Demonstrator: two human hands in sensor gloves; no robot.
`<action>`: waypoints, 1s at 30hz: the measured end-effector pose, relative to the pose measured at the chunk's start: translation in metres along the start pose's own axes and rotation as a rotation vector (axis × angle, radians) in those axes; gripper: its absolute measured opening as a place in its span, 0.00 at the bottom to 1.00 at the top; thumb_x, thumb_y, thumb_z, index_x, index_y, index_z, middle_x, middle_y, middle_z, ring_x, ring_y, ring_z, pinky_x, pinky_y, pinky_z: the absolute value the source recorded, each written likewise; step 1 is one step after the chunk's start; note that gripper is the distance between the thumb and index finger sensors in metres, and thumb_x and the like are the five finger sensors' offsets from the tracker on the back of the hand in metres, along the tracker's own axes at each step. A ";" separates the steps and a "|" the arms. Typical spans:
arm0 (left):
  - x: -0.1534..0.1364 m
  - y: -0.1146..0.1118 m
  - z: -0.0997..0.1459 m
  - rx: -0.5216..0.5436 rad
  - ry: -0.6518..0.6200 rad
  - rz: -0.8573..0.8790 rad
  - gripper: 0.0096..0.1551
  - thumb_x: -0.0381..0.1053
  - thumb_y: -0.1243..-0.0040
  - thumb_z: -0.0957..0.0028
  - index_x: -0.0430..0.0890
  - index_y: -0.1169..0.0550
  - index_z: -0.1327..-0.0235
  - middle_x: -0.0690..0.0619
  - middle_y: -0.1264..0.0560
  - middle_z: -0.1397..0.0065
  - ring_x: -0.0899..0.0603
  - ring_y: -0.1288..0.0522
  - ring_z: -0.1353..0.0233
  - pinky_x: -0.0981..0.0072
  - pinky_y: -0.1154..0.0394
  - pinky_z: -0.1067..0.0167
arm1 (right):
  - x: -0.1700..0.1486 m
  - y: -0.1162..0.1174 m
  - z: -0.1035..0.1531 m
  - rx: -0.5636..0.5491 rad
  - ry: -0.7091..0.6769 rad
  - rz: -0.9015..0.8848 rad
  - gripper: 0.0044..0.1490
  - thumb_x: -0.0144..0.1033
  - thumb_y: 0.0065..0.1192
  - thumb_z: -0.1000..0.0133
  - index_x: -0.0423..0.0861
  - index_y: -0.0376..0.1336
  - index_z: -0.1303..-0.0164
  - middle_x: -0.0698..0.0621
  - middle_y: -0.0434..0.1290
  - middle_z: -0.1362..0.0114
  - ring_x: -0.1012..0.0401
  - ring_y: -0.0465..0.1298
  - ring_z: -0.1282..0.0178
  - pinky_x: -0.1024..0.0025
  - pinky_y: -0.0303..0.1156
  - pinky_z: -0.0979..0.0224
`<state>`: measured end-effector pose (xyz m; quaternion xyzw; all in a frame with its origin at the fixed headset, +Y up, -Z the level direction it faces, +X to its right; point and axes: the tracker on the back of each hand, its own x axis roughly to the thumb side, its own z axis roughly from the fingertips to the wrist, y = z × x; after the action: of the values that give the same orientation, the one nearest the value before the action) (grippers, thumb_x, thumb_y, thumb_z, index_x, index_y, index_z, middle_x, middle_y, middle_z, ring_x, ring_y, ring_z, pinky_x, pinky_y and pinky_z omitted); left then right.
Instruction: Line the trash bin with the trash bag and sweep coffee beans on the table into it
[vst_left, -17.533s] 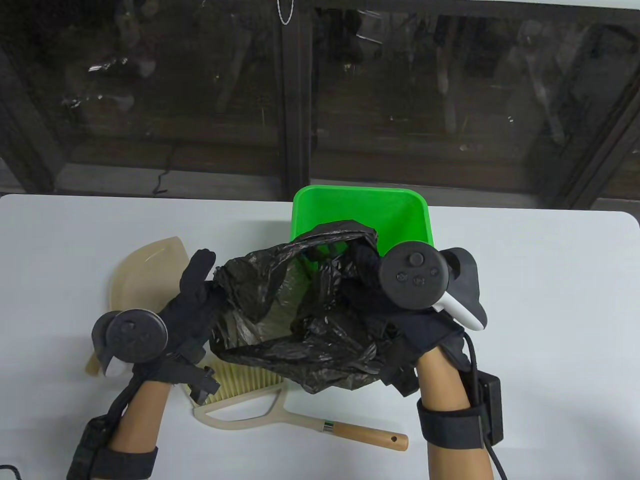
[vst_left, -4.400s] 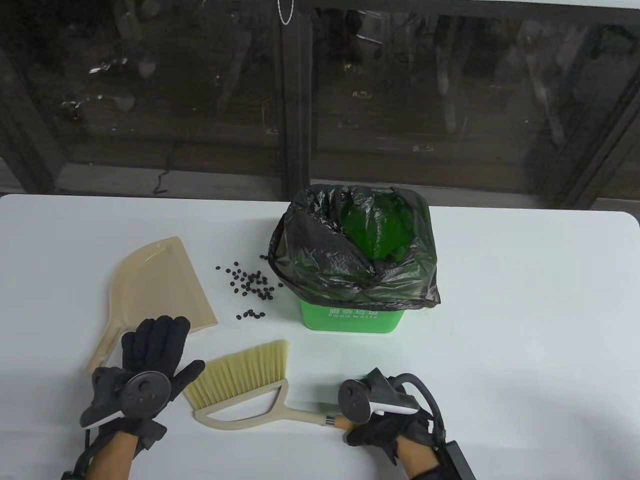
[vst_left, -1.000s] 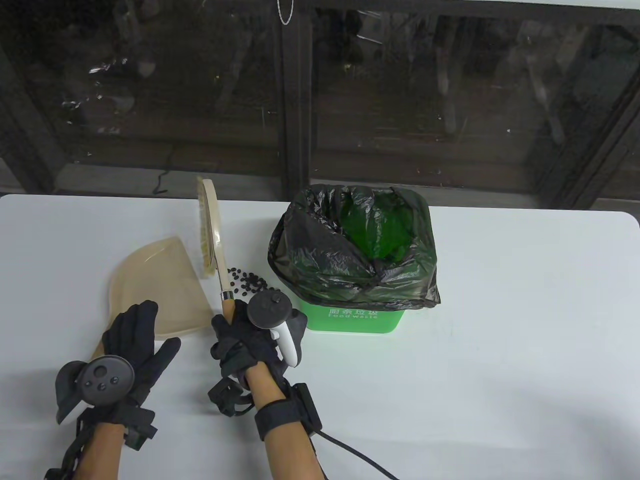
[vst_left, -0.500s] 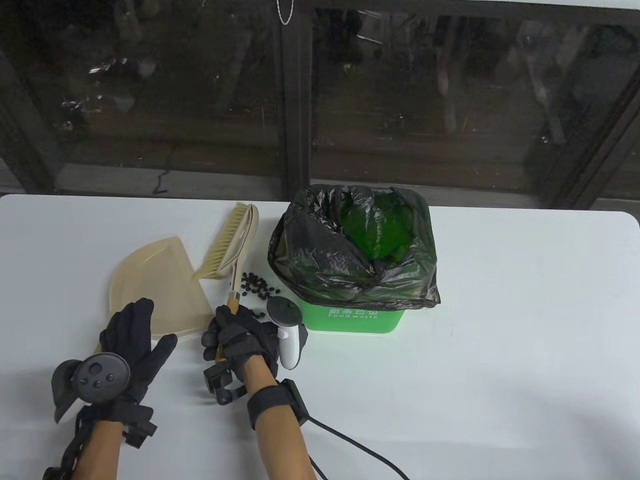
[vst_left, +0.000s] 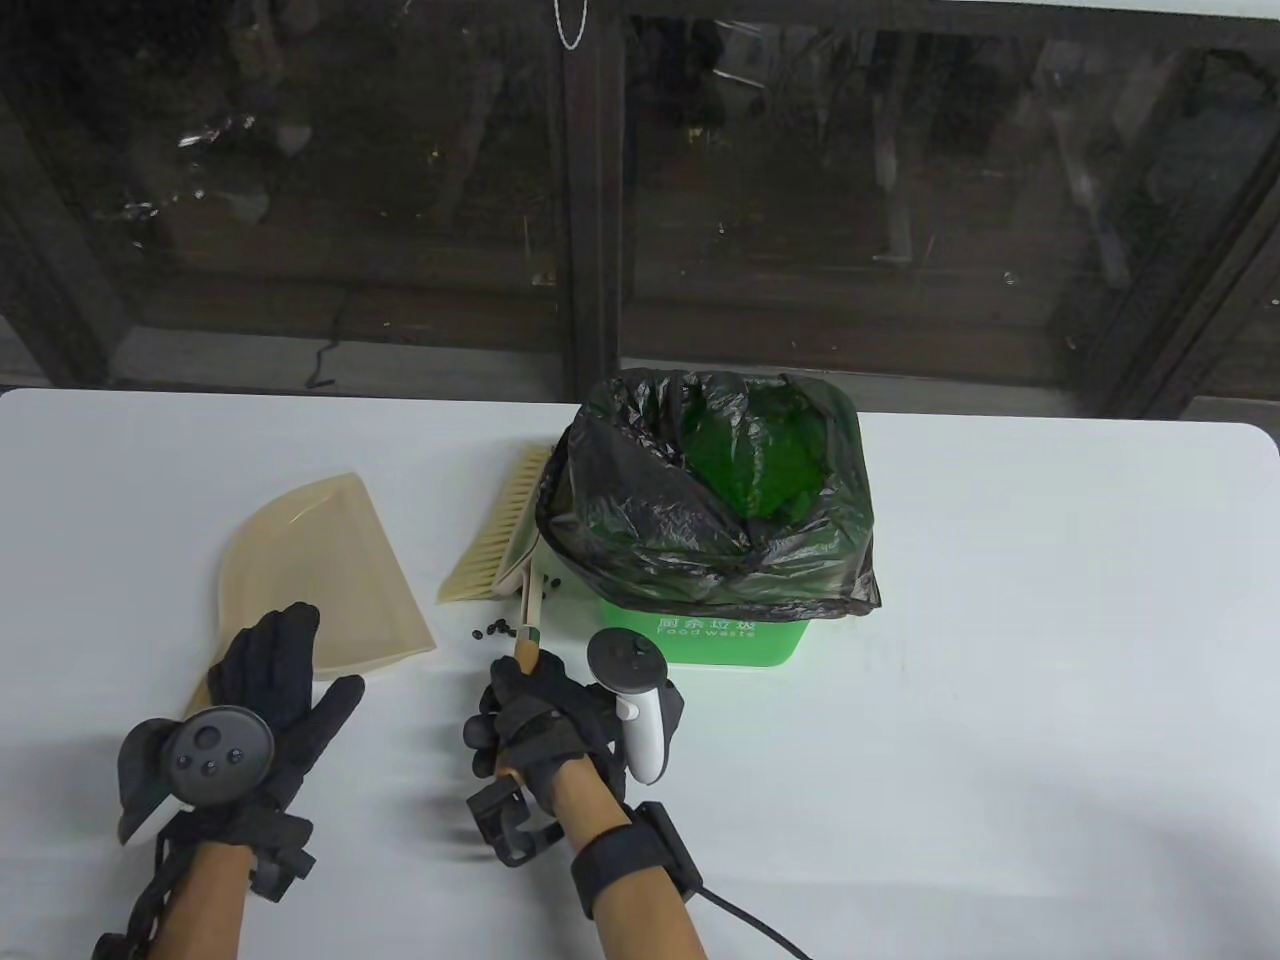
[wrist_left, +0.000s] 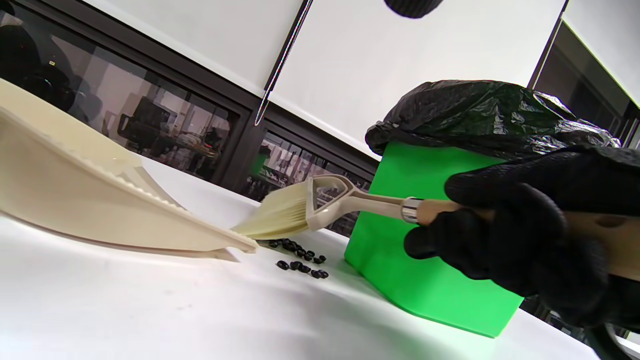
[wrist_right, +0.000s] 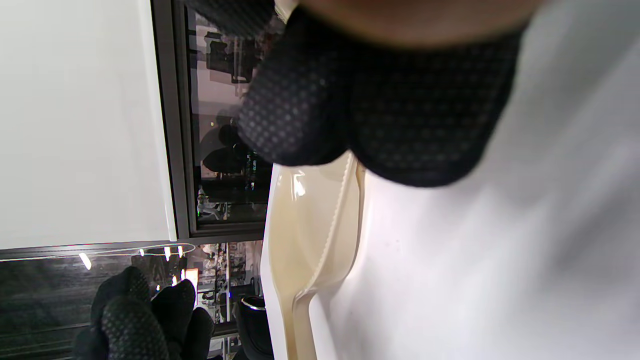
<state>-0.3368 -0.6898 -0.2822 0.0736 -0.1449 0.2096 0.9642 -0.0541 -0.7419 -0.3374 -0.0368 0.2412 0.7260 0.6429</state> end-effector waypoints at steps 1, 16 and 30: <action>0.001 0.000 0.000 0.001 -0.004 -0.005 0.46 0.59 0.65 0.22 0.29 0.61 0.12 0.20 0.61 0.15 0.11 0.61 0.24 0.18 0.62 0.35 | 0.000 -0.003 0.004 -0.004 -0.001 0.008 0.43 0.42 0.46 0.37 0.28 0.37 0.28 0.47 0.70 0.41 0.70 0.83 0.63 0.74 0.87 0.65; -0.002 -0.009 -0.002 -0.048 0.013 -0.016 0.47 0.59 0.65 0.22 0.29 0.61 0.12 0.20 0.61 0.15 0.11 0.61 0.24 0.18 0.62 0.35 | 0.015 -0.026 0.029 -0.038 -0.233 0.335 0.42 0.41 0.49 0.38 0.29 0.40 0.27 0.45 0.70 0.41 0.68 0.83 0.64 0.70 0.85 0.65; -0.002 -0.019 -0.003 -0.115 0.022 -0.065 0.46 0.59 0.65 0.22 0.28 0.61 0.12 0.19 0.60 0.15 0.11 0.61 0.24 0.18 0.62 0.35 | 0.025 -0.019 0.039 -0.338 -0.353 1.190 0.42 0.40 0.55 0.40 0.31 0.45 0.26 0.44 0.73 0.43 0.66 0.82 0.65 0.66 0.84 0.66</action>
<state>-0.3297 -0.7073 -0.2870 0.0205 -0.1439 0.1705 0.9746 -0.0304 -0.7021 -0.3185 0.1225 -0.0067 0.9817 0.1456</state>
